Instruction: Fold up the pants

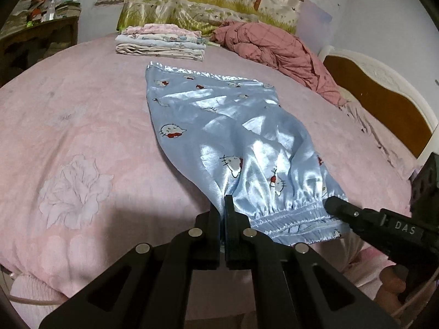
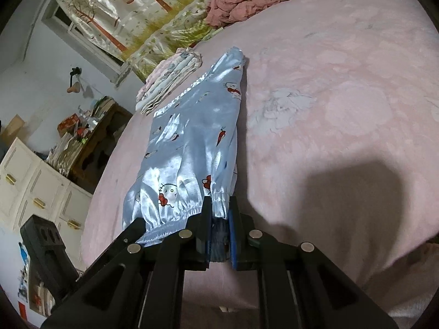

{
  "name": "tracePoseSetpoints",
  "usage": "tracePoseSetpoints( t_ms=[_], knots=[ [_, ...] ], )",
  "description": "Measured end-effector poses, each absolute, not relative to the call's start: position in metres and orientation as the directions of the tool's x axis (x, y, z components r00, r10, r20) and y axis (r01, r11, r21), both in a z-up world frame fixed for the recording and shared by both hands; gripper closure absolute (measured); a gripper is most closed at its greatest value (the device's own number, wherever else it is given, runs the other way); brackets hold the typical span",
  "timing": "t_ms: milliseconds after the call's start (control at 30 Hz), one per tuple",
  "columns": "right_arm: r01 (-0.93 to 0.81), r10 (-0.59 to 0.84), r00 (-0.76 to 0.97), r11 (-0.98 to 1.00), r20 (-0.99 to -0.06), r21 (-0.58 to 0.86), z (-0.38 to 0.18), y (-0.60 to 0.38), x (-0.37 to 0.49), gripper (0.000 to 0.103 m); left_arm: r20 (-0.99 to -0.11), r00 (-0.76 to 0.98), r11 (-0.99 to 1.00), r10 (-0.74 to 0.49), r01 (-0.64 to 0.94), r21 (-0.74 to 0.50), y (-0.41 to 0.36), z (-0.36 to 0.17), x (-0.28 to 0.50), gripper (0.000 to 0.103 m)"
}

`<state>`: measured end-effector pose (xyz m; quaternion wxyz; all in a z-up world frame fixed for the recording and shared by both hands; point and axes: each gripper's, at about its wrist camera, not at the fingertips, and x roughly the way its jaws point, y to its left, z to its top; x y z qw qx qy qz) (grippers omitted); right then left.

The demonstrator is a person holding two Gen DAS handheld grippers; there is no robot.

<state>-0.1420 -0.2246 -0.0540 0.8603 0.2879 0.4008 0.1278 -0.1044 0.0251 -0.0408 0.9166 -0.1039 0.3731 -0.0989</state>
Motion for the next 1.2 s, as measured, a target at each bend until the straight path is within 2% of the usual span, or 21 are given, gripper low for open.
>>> tracePoseSetpoints(
  t_ms=[67,133,200,333,467,633,700,800,867,933,967,1067,1133,1200],
  knots=[
    [0.005,0.441,0.649,0.812,-0.619,0.584,-0.055,-0.225,-0.147,0.092,-0.671,0.699,0.964,-0.245,0.105,-0.243,0.022,-0.043,-0.104,0.101],
    [0.003,0.435,0.647,0.820,-0.626,0.572,-0.055,-0.225,-0.148,0.091,-0.666,0.708,0.969,-0.233,0.114,-0.218,0.020,-0.042,-0.108,0.095],
    [-0.013,0.415,0.641,0.847,-0.646,0.531,-0.052,-0.222,-0.147,0.086,-0.656,0.727,0.978,-0.201,0.113,-0.175,0.020,-0.039,-0.112,0.088],
    [-0.069,0.394,0.627,0.887,-0.672,0.456,-0.043,-0.227,-0.146,0.079,-0.646,0.740,0.982,-0.186,0.124,-0.141,0.025,-0.036,-0.122,0.085],
    [-0.102,0.334,0.648,0.928,-0.684,0.357,-0.027,-0.236,-0.148,0.079,-0.653,0.734,0.982,-0.184,0.117,-0.145,0.034,-0.034,-0.123,0.082],
    [-0.083,0.320,0.670,0.929,-0.670,0.360,-0.012,-0.260,-0.143,0.079,-0.637,0.740,0.975,-0.217,0.138,-0.171,0.036,-0.020,-0.125,0.068],
    [-0.078,0.292,0.696,0.939,-0.656,0.335,-0.004,-0.264,-0.142,0.079,-0.624,0.755,0.979,-0.202,0.141,-0.146,0.033,-0.013,-0.126,0.052],
    [-0.071,0.225,0.750,0.962,-0.622,0.262,0.017,-0.263,-0.141,0.079,-0.603,0.774,0.981,-0.195,0.138,-0.140,0.031,-0.005,-0.126,0.046],
    [-0.065,0.170,0.767,0.980,-0.618,0.189,0.029,-0.257,-0.138,0.071,-0.597,0.783,0.984,-0.175,0.123,-0.126,0.031,-0.002,-0.122,0.042],
    [-0.044,0.113,0.767,0.991,-0.631,0.124,0.037,-0.251,-0.132,0.049,-0.582,0.802,0.990,-0.138,0.101,-0.095,0.031,0.001,-0.120,0.041],
    [-0.032,0.088,0.765,0.995,-0.638,0.099,0.040,-0.249,-0.130,0.045,-0.573,0.810,0.992,-0.128,0.096,-0.086,0.032,0.004,-0.120,0.038],
    [-0.004,0.016,0.762,1.000,-0.647,0.020,0.050,-0.242,-0.121,0.038,-0.544,0.831,0.993,-0.119,0.086,-0.085,0.034,0.013,-0.117,0.032],
    [0.014,-0.016,0.750,1.000,-0.661,-0.008,0.054,-0.239,-0.116,0.030,-0.522,0.846,0.994,-0.110,0.081,-0.078,0.034,0.020,-0.115,0.031],
    [0.032,-0.040,0.740,0.999,-0.672,-0.024,0.059,-0.237,-0.111,0.030,-0.501,0.860,0.995,-0.093,0.070,-0.064,0.033,0.027,-0.110,0.027]
  ],
)
